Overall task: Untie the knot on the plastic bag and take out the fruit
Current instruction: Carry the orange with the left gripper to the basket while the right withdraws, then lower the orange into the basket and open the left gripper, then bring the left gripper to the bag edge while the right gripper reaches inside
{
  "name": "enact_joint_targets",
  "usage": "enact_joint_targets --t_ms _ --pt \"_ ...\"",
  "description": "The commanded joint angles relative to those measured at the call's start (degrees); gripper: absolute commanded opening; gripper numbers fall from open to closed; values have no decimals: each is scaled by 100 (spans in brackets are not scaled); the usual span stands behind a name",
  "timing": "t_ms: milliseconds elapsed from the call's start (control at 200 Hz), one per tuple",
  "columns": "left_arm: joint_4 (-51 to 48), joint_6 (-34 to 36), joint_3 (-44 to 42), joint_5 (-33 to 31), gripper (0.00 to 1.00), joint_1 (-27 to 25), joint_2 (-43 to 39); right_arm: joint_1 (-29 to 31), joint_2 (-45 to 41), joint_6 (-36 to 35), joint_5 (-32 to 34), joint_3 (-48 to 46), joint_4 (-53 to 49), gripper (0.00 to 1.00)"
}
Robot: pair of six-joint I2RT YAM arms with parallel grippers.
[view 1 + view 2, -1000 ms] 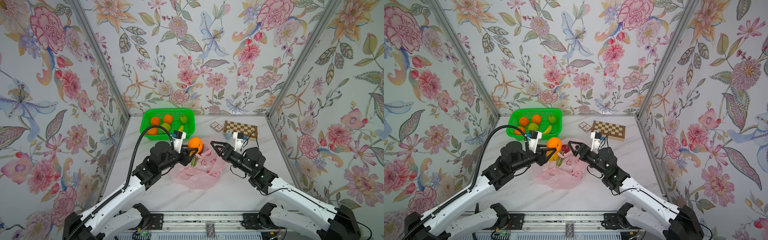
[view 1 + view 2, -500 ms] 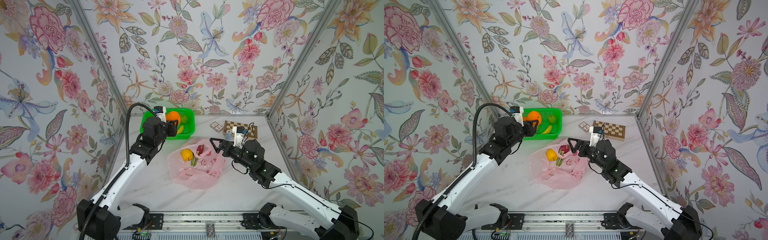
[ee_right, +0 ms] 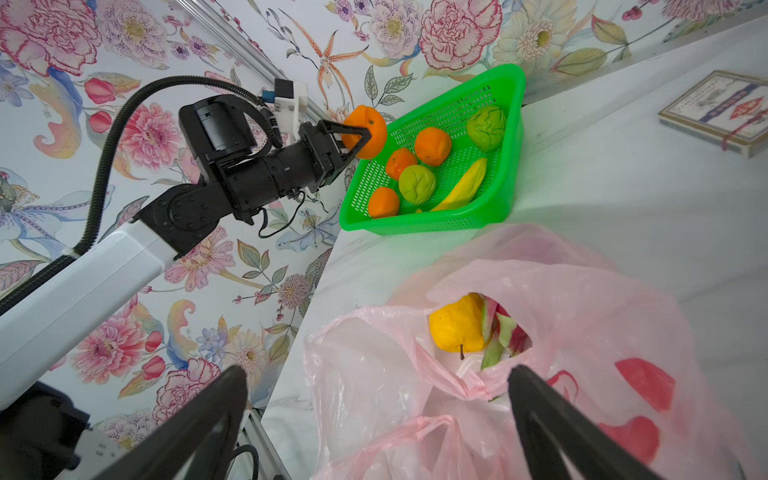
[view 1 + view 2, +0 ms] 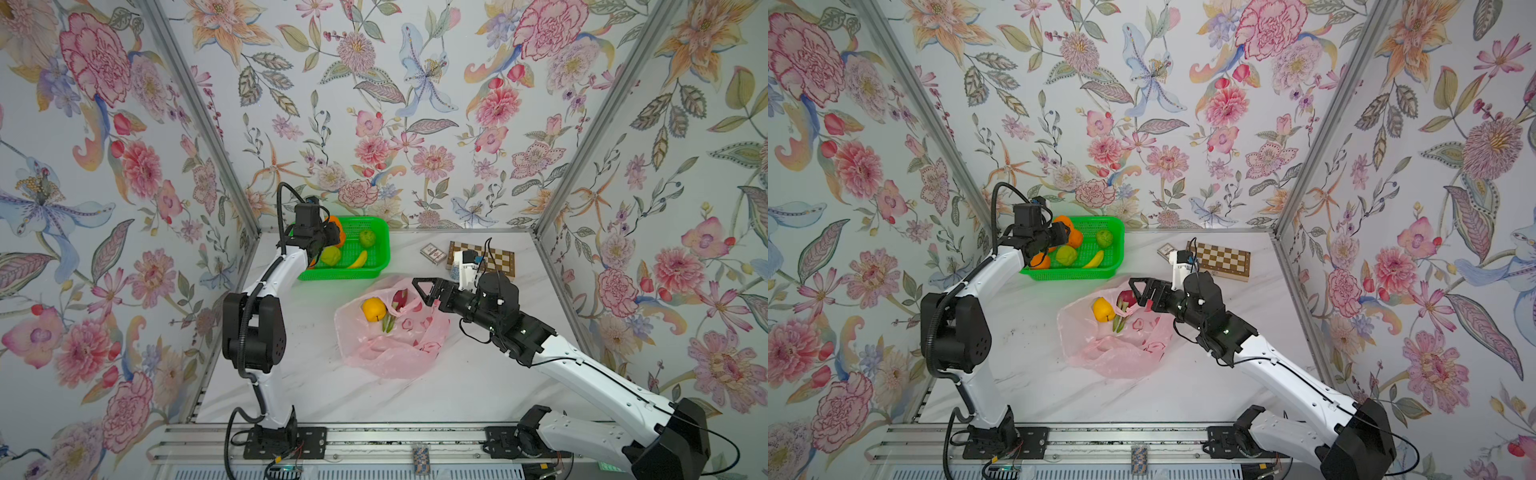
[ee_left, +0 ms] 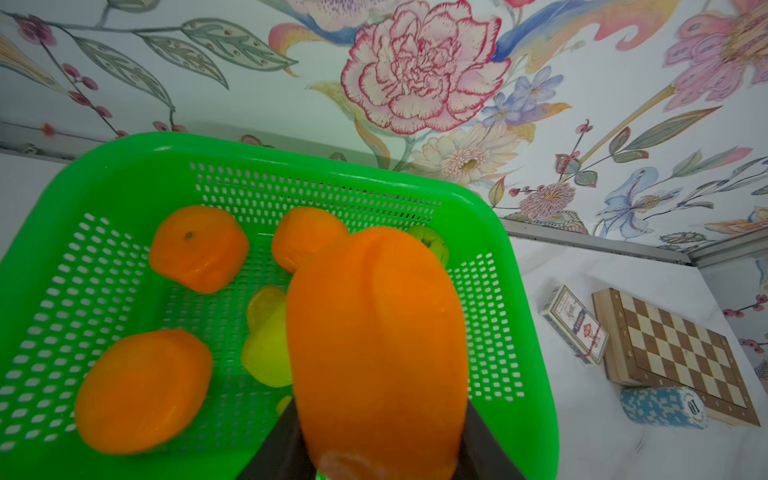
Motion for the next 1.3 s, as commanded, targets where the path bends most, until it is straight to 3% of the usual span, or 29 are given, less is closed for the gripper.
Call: enact_joint_targets --t_ms 0,270,485,691,761,831,911,1296 --pt "-162 61 708 310 28 22 586 51 74 33 77 223 -138 99" --pt "-385 -189 2087 725 27 34 2170 199 555 47 324 687 -479 99" --pt "-824 -120 2942 712 29 32 3072 279 929 160 666 810 -89 99" --pt "-1221 -163 3741 751 44 37 3807 279 1384 102 700 1267 0 99" --pt "-1229 -161 3867 766 57 39 3911 279 1462 64 711 1339 32 99" --pt "-1235 -171 3909 769 73 39 3887 266 1484 30 708 1344 43 99" --pt "-1242 -224 3875 830 80 39 3744 271 1439 28 693 1272 29 99" --pt "-679 -236 1945 871 84 44 1467 283 678 84 615 434 -102 99"
